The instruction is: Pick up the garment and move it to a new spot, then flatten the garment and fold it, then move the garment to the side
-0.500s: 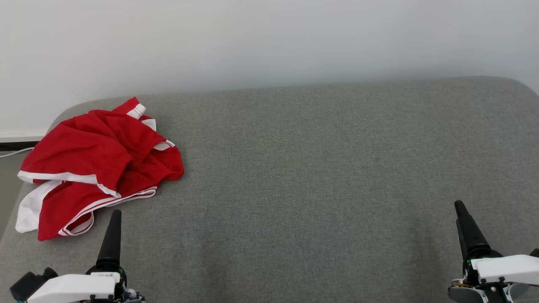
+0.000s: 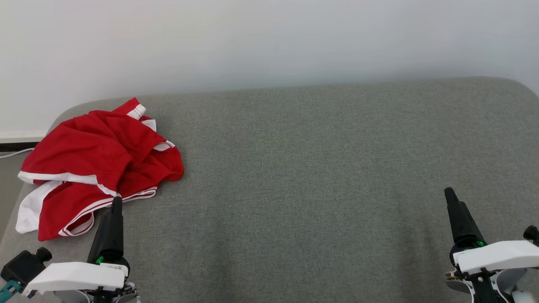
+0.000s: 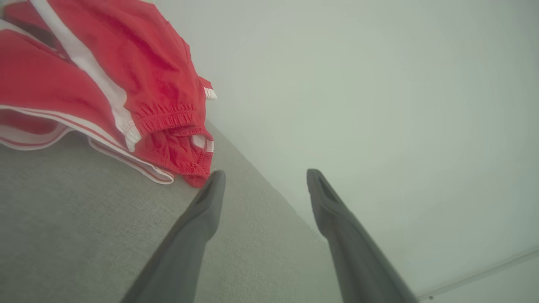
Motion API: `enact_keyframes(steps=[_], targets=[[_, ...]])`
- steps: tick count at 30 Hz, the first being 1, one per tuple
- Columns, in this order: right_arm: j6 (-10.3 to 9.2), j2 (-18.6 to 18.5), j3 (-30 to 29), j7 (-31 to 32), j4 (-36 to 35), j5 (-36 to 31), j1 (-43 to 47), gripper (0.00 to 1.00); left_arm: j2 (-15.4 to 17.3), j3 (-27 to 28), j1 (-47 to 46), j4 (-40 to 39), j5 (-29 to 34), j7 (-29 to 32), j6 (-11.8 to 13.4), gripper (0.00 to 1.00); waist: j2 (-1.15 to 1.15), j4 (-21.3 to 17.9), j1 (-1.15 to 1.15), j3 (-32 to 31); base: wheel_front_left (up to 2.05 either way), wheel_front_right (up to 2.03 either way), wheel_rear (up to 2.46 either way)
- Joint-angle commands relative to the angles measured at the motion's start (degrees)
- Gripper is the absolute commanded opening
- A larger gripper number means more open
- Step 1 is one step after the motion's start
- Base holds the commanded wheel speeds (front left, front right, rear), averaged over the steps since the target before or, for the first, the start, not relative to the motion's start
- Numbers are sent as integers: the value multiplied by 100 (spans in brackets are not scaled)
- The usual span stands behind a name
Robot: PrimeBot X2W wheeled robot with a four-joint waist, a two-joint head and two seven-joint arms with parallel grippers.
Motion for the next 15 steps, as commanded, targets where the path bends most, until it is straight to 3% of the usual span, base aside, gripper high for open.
enact_keyframes(steps=[1, 15], targets=[[1, -116, 85, -108, -180, -305, -276, 100, 158, 45, -234, -218, 270, -67, 49, 100, 0, 0, -1, -6, 0, 0, 0], [1, -55, 234, -326, 15, -1450, -296, 100, 320, -119, -89, -258, 1385, -198, 240, 100, 0, 12, -1, -41, 0, 0, 0]])
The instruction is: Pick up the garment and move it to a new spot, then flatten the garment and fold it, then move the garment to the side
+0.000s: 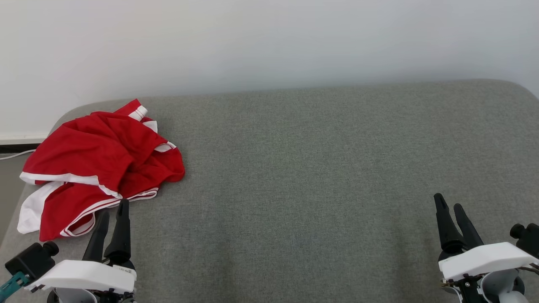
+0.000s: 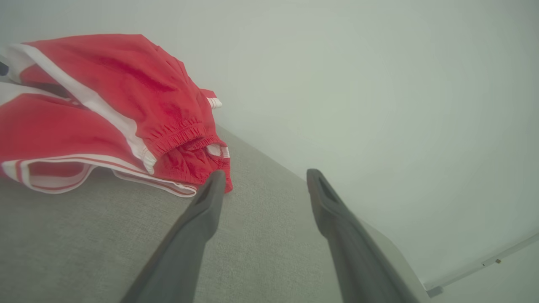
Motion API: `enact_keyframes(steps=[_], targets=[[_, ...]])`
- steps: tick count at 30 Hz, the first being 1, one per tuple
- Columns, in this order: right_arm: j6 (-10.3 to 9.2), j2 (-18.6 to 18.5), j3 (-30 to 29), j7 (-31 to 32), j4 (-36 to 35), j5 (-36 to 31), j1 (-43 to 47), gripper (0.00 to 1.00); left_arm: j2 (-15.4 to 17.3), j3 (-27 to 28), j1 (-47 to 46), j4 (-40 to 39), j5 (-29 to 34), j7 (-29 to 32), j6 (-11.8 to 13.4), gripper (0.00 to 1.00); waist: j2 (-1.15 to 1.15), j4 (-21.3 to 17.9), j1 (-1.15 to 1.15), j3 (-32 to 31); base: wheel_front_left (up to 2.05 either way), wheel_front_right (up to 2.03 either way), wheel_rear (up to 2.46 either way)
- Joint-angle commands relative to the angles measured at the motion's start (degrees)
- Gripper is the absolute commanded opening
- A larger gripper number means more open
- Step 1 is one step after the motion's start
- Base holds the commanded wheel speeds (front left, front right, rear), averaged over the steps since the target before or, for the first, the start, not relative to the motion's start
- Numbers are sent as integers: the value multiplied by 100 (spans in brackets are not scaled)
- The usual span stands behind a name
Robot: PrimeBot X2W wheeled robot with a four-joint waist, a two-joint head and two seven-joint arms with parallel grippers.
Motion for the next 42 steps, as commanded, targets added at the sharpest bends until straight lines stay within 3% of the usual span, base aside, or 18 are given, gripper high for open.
enact_keyframes(steps=[1, 25, 42], targets=[[1, -59, 75, -100, -146, -183, -288, 100, 131, 91, -111, -179, 180, -56, 40, 100, 0, 3, 0, -2, 0, 0, 0], [1, 86, 147, -503, -28, -1886, -253, 100, -60, 160, 110, -142, 1226, -370, 342, 100, 0, 40, 0, -71, 0, 0, 0], [1, 103, 416, -789, 25, -3045, -234, 100, 160, -180, 191, -49, 2584, -601, 499, 100, 0, 109, 0, -98, 0, 0, 0]])
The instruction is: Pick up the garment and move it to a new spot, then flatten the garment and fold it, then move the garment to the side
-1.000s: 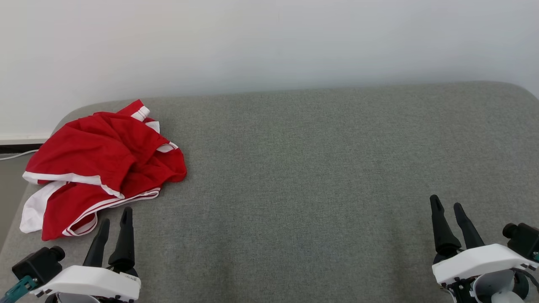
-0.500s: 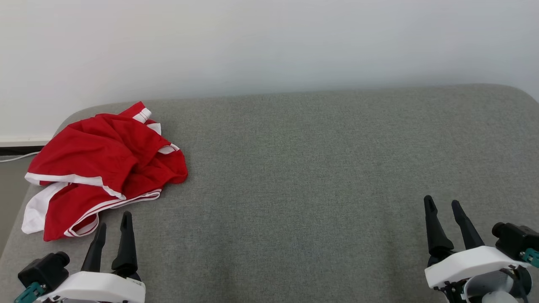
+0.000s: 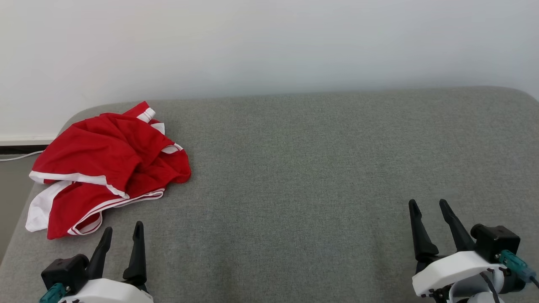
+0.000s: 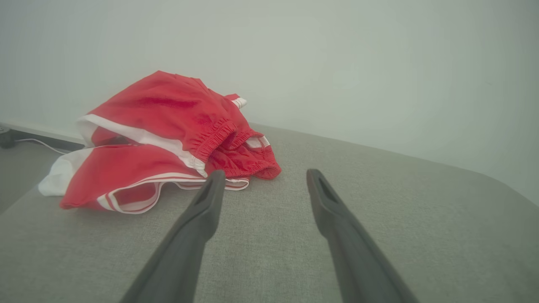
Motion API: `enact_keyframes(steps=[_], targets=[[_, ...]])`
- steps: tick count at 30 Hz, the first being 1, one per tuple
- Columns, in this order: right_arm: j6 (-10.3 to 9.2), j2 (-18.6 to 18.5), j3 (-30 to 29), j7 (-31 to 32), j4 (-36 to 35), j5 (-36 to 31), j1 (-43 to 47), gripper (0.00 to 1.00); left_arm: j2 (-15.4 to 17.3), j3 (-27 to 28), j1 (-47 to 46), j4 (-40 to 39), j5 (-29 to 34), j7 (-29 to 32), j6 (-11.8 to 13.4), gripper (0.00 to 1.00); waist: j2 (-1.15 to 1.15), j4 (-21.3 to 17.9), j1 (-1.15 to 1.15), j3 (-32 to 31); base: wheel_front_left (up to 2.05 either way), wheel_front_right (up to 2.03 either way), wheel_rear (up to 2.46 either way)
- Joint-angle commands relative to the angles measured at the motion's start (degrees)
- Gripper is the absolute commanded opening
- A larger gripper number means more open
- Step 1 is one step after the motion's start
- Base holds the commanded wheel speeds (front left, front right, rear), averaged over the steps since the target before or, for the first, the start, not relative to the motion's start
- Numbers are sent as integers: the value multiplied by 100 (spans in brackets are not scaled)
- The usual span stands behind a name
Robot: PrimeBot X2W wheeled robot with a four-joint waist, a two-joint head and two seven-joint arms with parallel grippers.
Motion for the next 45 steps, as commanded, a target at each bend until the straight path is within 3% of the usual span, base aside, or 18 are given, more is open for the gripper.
enact_keyframes(steps=[1, 13, 24, 45], targets=[[1, -55, 188, -139, -116, -275, -236, 100, 134, 106, -163, -126, 255, -87, 64, 100, 0, 3, 0, -4, 0, 0, 0], [1, -75, 312, -324, -6, -991, -202, 100, 241, 8, -144, -76, 866, -183, 108, 100, 0, 1, 0, -23, 0, 0, 0], [1, -56, 371, -509, 60, -1095, -116, 100, 228, 4, -118, 8, 1247, -243, 148, 100, 0, 13, 0, -37, 0, 0, 0], [1, -43, 297, -518, 110, -1042, -71, 100, 253, 28, -250, 353, 1043, -407, 138, 100, 0, 13, 0, -29, 0, 0, 0]])
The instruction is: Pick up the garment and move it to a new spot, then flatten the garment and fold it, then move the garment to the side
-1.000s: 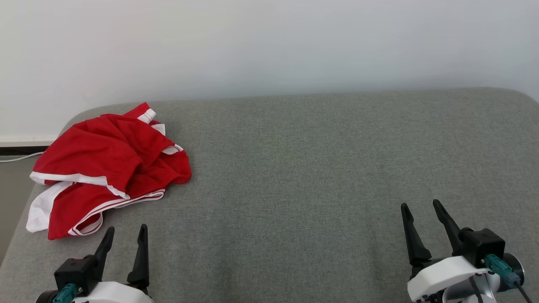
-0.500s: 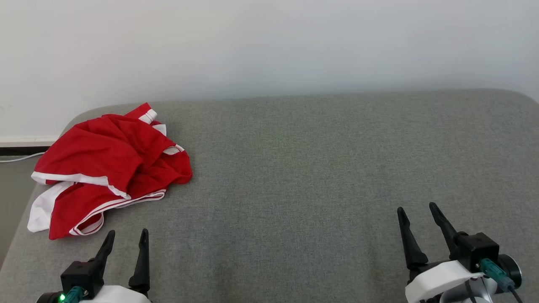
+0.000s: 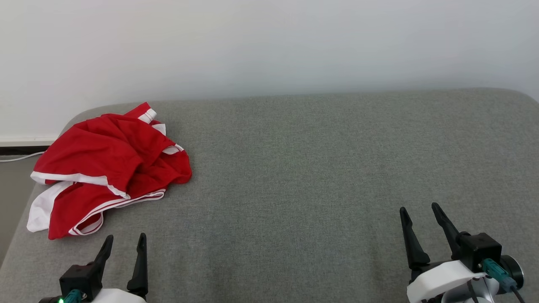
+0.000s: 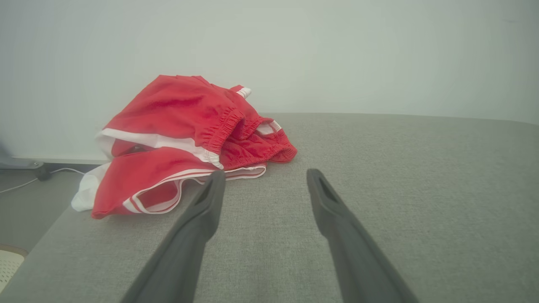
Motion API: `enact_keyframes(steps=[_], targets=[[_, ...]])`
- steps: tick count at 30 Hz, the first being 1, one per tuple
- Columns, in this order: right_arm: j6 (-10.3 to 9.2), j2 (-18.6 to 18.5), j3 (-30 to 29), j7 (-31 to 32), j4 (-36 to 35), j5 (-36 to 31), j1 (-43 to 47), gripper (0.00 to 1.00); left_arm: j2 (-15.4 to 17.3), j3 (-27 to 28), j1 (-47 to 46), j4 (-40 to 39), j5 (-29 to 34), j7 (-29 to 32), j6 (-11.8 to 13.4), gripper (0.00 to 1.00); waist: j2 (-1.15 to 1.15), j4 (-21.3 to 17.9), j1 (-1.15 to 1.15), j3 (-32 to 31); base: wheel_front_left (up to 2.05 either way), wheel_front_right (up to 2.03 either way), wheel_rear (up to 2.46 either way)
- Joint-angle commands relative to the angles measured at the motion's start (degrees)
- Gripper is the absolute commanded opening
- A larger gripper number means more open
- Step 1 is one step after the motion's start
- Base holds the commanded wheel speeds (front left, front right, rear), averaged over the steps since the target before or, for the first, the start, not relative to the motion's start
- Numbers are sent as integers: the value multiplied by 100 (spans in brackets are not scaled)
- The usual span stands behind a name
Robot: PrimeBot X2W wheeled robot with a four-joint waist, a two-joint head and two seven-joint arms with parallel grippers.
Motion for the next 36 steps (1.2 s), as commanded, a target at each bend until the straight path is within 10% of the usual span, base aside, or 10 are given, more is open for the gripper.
enact_keyframes(steps=[1, 36], targets=[[0, -41, 133, -77, -132, 36, -98, 100, 105, 199, -251, -106, -48, -79, 38, 100, 0, 4, 0, 0, 0, 0, 0], [0, -36, 290, -77, -303, 296, -65, 100, 231, 153, -338, -91, -204, -169, 104, 100, 0, 1512, 0, 11, 0, 0, 0]])
